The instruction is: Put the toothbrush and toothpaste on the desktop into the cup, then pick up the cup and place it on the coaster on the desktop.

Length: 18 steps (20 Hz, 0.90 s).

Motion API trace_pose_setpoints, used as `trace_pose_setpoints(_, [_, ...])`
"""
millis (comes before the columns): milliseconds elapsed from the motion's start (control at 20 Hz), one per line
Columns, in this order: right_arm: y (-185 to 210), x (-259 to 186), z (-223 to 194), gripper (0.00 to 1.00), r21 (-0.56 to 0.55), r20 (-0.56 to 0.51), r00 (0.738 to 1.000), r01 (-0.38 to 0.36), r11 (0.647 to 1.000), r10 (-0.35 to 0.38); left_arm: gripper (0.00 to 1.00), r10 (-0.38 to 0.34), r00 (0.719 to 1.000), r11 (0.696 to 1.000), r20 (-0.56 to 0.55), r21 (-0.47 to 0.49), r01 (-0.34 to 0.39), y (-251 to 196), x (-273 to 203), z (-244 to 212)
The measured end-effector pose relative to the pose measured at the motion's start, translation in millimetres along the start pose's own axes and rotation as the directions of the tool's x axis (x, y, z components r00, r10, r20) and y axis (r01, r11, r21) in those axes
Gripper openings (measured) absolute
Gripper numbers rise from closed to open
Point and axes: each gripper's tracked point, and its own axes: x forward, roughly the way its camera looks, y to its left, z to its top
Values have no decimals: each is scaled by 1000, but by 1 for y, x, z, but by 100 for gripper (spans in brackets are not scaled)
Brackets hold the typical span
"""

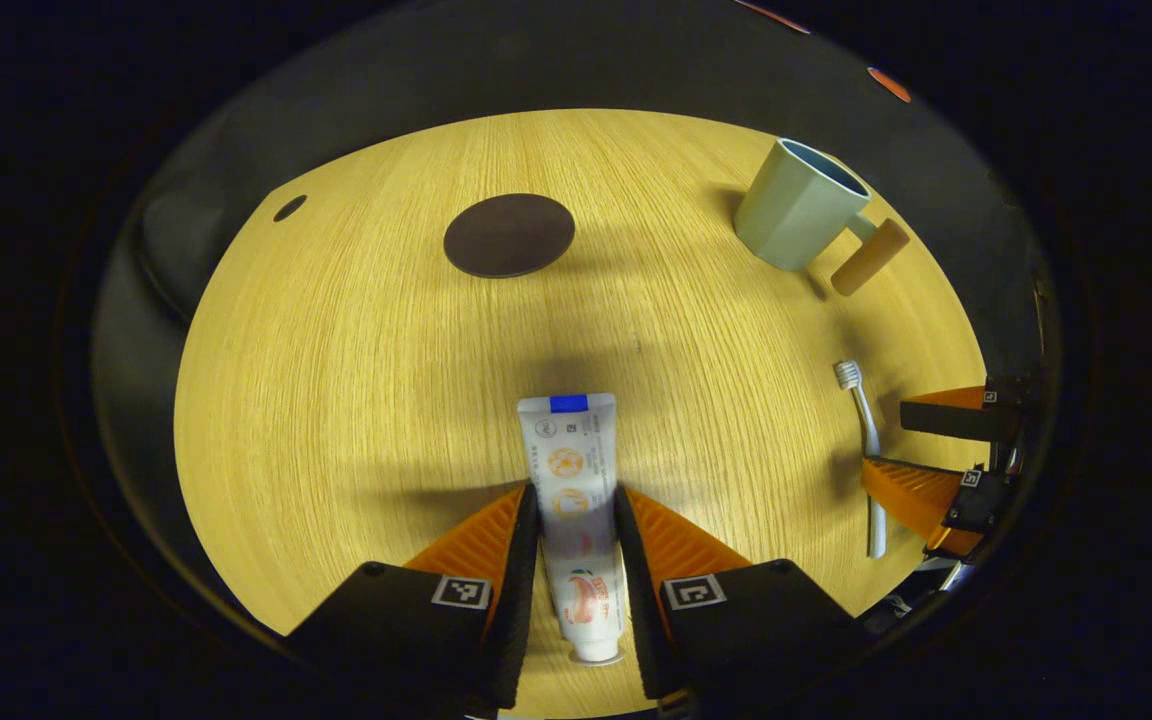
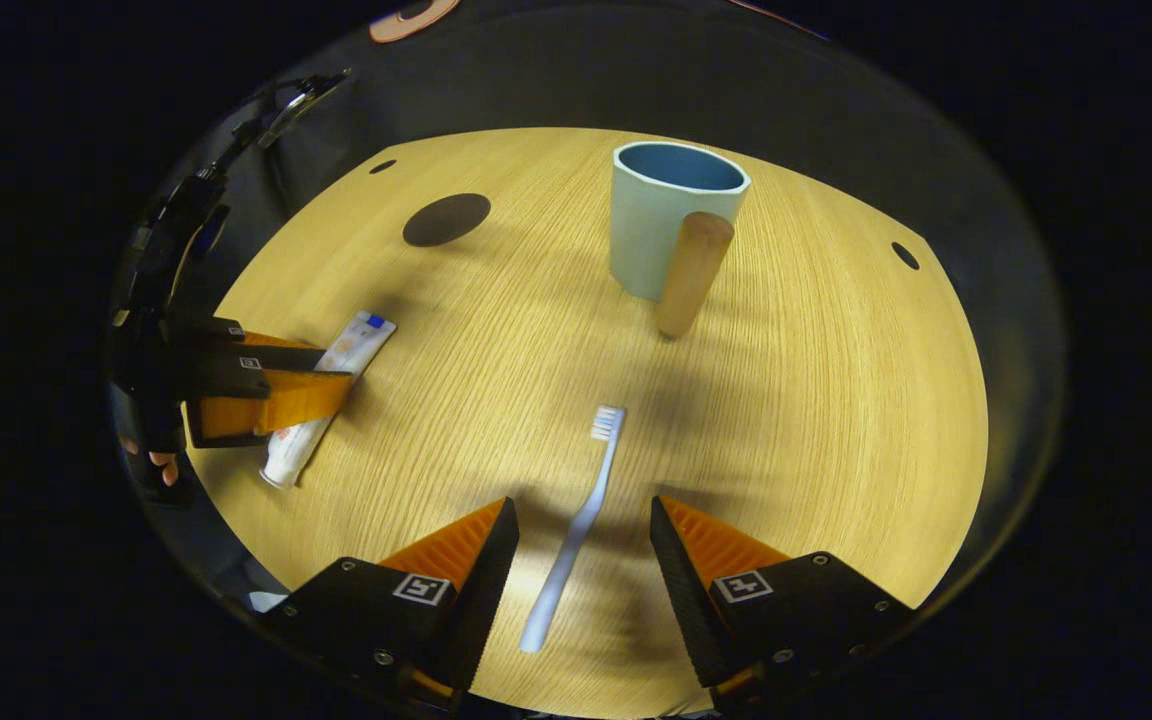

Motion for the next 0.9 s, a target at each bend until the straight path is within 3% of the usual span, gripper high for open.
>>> trace_pose_setpoints(250, [0,7,-3,81,1,-22,1000,3,1000,-3,19,-41,999,999,23,-11,42,2,-11,-2])
trace_pose_setpoints(400, [3,11,-10,81,16,-51,999,-10,1000,11,20,-33,999,999,38,-31,34,8,-16,-3])
trace_pose_setpoints(500, [10,8,-13,64,61,-66,997,-34,998,38,19,-29,998,999,49,-35,31,11,-19,3])
trace_pose_setpoints(600, [2,9,-10,59,75,-77,997,-22,997,28,19,-31,998,999,55,-41,34,14,-21,10])
trace_pose_setpoints(700, [-6,13,-9,44,77,-72,997,-2,997,8,19,-31,997,998,66,-46,34,16,-23,21])
trace_pose_setpoints(750, [-2,14,-9,29,81,-67,997,-31,996,36,19,-30,997,998,71,-50,34,17,-23,28])
trace_pose_setpoints(900, [-1,16,-3,11,115,-20,997,-68,991,71,19,-31,996,998,84,-60,36,20,-23,53])
